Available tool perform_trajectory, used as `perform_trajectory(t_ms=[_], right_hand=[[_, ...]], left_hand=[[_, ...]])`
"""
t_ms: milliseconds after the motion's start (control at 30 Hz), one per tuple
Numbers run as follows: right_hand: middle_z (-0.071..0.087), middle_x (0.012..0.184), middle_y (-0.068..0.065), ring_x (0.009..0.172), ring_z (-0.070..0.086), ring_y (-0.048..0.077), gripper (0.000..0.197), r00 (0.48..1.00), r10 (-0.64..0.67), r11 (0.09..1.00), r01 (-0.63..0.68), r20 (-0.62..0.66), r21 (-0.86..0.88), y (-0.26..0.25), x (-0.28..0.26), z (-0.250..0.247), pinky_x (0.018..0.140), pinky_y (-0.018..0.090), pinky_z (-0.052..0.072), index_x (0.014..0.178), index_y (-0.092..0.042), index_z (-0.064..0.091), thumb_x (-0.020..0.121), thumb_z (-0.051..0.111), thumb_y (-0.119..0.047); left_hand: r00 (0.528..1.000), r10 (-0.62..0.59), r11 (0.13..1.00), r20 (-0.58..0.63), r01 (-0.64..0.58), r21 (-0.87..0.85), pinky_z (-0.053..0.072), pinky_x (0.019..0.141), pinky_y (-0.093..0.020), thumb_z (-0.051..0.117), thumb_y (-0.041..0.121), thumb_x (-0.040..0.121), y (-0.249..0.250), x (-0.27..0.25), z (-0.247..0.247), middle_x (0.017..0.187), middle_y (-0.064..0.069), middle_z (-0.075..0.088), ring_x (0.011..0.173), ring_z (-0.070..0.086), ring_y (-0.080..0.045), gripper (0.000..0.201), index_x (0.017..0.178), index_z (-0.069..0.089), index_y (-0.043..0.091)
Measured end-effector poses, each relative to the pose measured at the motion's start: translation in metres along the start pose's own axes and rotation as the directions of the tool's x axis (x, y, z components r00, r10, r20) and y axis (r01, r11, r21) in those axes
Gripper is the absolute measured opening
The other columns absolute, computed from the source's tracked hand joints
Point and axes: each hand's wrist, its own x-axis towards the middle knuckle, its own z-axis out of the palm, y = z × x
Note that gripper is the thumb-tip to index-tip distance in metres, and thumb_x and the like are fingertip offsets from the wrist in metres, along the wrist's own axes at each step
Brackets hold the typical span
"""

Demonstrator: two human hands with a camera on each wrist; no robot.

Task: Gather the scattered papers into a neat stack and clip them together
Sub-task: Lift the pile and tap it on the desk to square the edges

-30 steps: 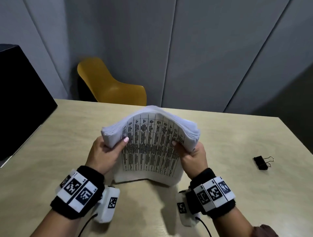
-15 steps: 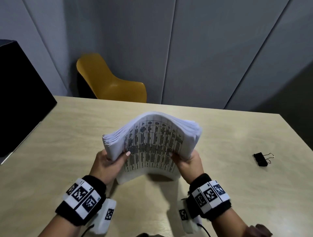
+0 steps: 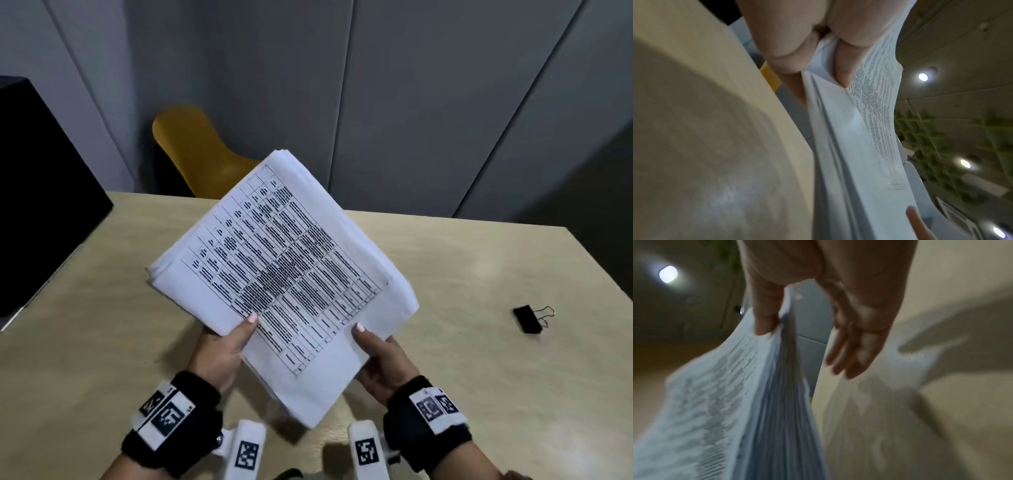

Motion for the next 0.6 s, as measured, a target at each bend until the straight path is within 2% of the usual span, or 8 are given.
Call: perform_trajectory(t_ms=[33,133,200,267,400,433,533,600], right_hand=[[0.073,0.096,0.016,0.082,0.071,0.029,0.057,0.998,-0.049,0.999,0.049,0.043,0.011,0.001,0.001,0.001,0.065,0.038,0.058,0.116,-0.001,0.056,0.062,0.073,-0.006],[0.072,0.081,0.017,0.071,0.068,0.030,0.039,0.983,-0.184,0.979,0.182,-0.011,-0.098,-0.010,0.006,0.000,0.064,0.040,0.056,0.100,0.001,0.062,0.062,0.073,0.001],[0.064,0.074,0.020,0.069,0.059,0.030,0.040,0.962,-0.258,0.937,0.228,-0.085,-0.265,-0.022,0.009,-0.012,0.068,0.043,0.048,0.083,-0.002,0.064,0.049,0.084,-0.013],[0.061,0.071,0.016,0.071,0.055,0.027,0.039,0.950,-0.306,0.884,0.259,-0.061,-0.390,-0.036,0.006,-0.026,0.069,0.041,0.046,0.076,-0.003,0.063,0.044,0.084,-0.009],[0.072,0.064,0.000,0.059,0.065,0.011,0.019,0.959,-0.279,0.818,0.269,0.058,-0.509,-0.056,-0.003,-0.033,0.059,0.024,0.056,0.077,-0.004,0.067,0.066,0.069,0.012],[0.071,0.062,-0.002,0.058,0.064,0.009,0.027,0.959,-0.277,0.784,0.264,0.063,-0.561,-0.054,-0.002,-0.032,0.060,0.024,0.056,0.070,-0.009,0.069,0.072,0.063,0.017],[0.070,0.062,-0.011,0.066,0.061,0.011,0.028,0.937,-0.337,0.625,0.297,0.093,-0.722,-0.042,0.000,-0.019,0.072,0.036,0.052,0.063,-0.022,0.073,0.077,0.067,0.001],[0.069,0.065,-0.020,0.071,0.059,0.008,0.020,0.891,-0.447,0.577,0.360,0.086,-0.733,-0.035,0.002,-0.012,0.072,0.038,0.051,0.068,-0.038,0.071,0.072,0.065,-0.020]], left_hand=[[0.999,-0.027,0.999,0.042,0.028,-0.027,0.049,0.069,-0.015,0.065,0.022,0.081,-0.004,-0.001,0.000,0.080,0.019,0.072,0.081,0.067,0.000,0.010,0.091,0.065,0.022],[0.996,-0.060,0.994,0.062,0.065,-0.082,0.057,0.072,-0.026,0.089,0.043,0.041,-0.003,0.002,-0.006,0.086,0.003,0.076,0.084,0.071,-0.013,0.058,0.088,0.075,0.012],[0.999,-0.047,0.962,0.017,0.050,-0.267,0.059,0.073,-0.034,0.078,0.026,0.059,0.007,0.008,-0.021,0.090,-0.003,0.076,0.081,0.071,-0.015,0.047,0.101,0.070,0.006],[0.998,-0.027,0.935,0.062,0.047,-0.352,0.059,0.061,-0.030,0.062,0.023,0.076,0.026,0.012,-0.040,0.089,-0.005,0.076,0.076,0.071,-0.016,0.029,0.098,0.072,0.009],[0.949,-0.051,0.998,0.310,0.037,0.050,0.058,0.064,-0.027,0.092,0.041,0.032,0.036,0.009,-0.056,0.092,-0.007,0.076,0.078,0.072,-0.019,0.084,0.104,0.065,0.007],[0.953,-0.029,0.982,0.302,-0.030,0.186,0.057,0.066,-0.025,0.092,0.041,0.033,0.032,0.009,-0.053,0.088,-0.002,0.076,0.081,0.072,-0.018,0.080,0.101,0.065,0.007],[0.973,0.174,0.896,0.151,-0.221,0.386,0.054,0.076,-0.025,0.073,0.015,0.077,0.022,0.008,-0.027,0.079,0.021,0.073,0.084,0.070,-0.005,0.018,0.092,0.065,0.020],[0.951,0.287,0.855,0.116,-0.309,0.417,0.051,0.075,-0.019,0.058,0.005,0.088,0.024,0.006,-0.014,0.077,0.031,0.070,0.080,0.066,0.007,0.022,0.091,0.063,0.027]])
